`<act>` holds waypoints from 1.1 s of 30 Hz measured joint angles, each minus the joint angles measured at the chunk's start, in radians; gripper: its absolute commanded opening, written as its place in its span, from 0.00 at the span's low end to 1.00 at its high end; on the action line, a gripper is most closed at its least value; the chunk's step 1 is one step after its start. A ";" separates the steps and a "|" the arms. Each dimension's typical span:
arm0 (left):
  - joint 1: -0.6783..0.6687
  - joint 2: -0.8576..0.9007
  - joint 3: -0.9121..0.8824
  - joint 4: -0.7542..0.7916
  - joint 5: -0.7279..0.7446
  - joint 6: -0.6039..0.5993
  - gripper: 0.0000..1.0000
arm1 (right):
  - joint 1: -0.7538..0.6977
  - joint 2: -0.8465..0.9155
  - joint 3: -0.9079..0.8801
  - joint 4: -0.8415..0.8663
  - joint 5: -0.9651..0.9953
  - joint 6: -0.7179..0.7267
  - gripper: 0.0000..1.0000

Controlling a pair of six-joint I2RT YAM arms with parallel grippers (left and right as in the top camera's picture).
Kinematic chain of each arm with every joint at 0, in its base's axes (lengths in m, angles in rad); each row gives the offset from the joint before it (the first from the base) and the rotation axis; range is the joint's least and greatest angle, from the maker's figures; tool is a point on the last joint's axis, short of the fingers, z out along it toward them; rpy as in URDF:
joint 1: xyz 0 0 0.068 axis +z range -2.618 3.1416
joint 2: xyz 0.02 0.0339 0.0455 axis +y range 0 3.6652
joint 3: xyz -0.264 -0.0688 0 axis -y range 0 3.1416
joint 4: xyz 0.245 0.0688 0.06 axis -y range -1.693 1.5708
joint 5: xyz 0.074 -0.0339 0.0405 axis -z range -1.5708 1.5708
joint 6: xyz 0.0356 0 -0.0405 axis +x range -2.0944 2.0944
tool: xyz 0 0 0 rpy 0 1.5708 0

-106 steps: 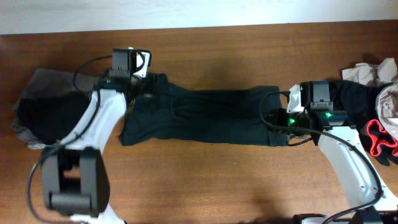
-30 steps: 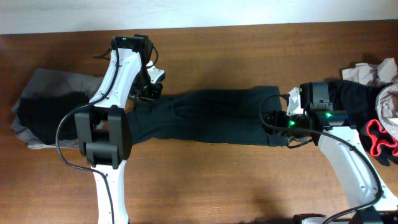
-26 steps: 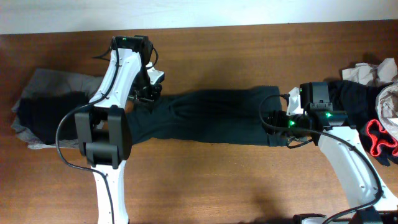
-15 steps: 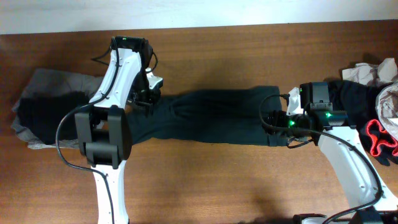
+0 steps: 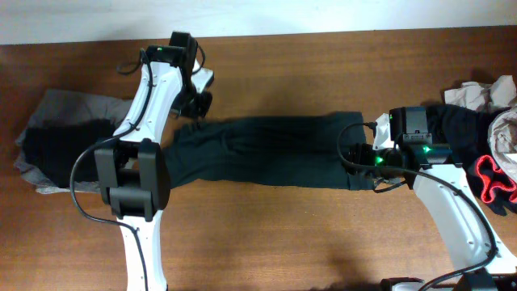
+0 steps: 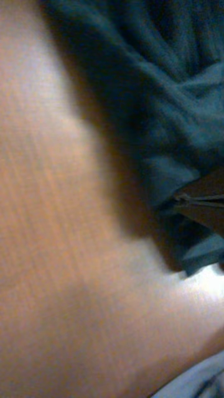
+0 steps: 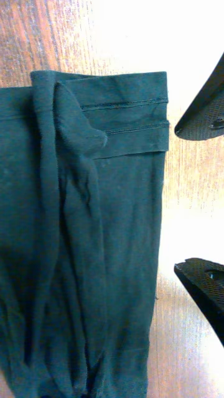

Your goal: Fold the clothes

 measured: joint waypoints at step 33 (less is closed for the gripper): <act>0.001 -0.270 -0.061 -0.100 0.031 -0.010 0.01 | 0.000 0.000 0.000 -0.024 0.026 0.000 0.66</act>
